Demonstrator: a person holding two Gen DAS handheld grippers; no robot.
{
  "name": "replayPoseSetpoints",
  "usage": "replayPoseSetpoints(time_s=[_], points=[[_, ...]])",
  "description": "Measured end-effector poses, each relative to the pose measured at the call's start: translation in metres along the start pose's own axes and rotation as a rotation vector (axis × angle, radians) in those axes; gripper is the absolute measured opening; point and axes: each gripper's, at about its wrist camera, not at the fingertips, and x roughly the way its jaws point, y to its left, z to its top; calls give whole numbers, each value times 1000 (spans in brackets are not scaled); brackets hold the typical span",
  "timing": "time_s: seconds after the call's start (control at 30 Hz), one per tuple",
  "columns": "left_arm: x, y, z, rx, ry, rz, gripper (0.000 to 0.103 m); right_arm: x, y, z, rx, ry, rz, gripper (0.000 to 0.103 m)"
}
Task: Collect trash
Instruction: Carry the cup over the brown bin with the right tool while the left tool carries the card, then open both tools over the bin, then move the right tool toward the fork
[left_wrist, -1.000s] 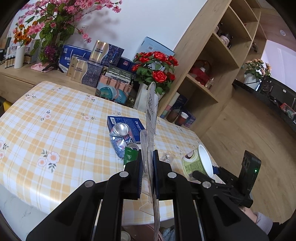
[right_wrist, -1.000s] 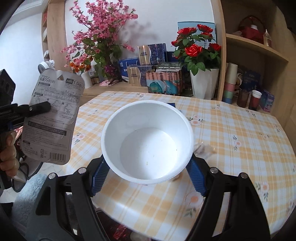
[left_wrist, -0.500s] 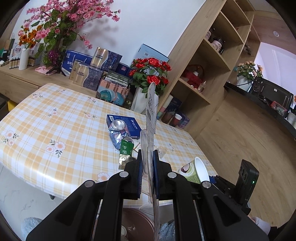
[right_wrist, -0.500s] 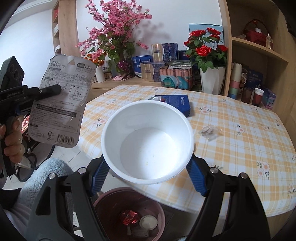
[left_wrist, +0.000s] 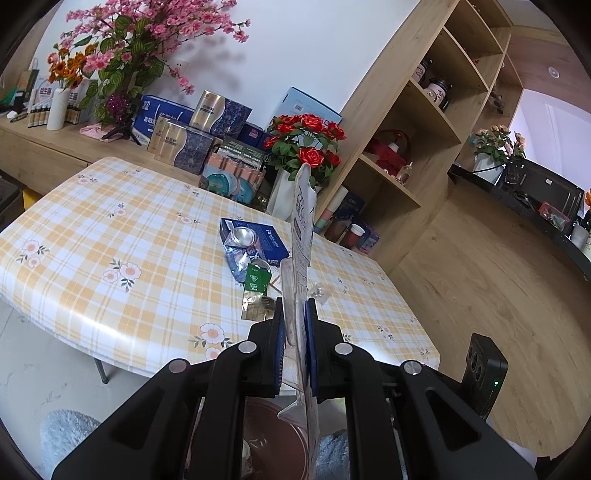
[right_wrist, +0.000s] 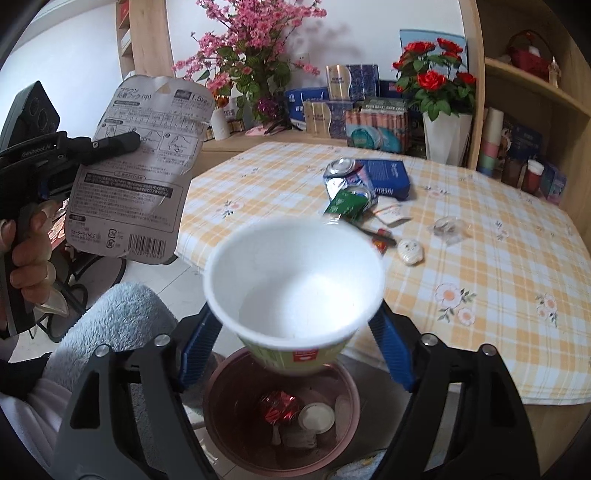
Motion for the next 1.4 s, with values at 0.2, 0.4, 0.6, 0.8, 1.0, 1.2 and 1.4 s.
replayPoseSetpoints(time_s=[0.2,0.4,0.6,0.8,1.0,1.2,1.4], points=[[9,2,-10,0,29,6,10,1,0,-2,9,-17,14,97],[21,6,-21,-13,65,3,10,-7,-12,0,38,-105,-64,97],[33,4,-39,-14,105,-33,10,-10,-36,-5,148,-160,-71,97],[46,-1,-63,3,152,-50,10,-9,-47,-12,208,-185,-69,97],[60,-2,-79,-1,205,-54,10,-5,-54,-16,244,-163,-63,97],[69,-4,-90,13,247,-60,10,-1,-55,-19,260,-139,-47,97],[76,0,-99,-14,282,-56,20,-1,-52,-18,244,-134,-55,97]])
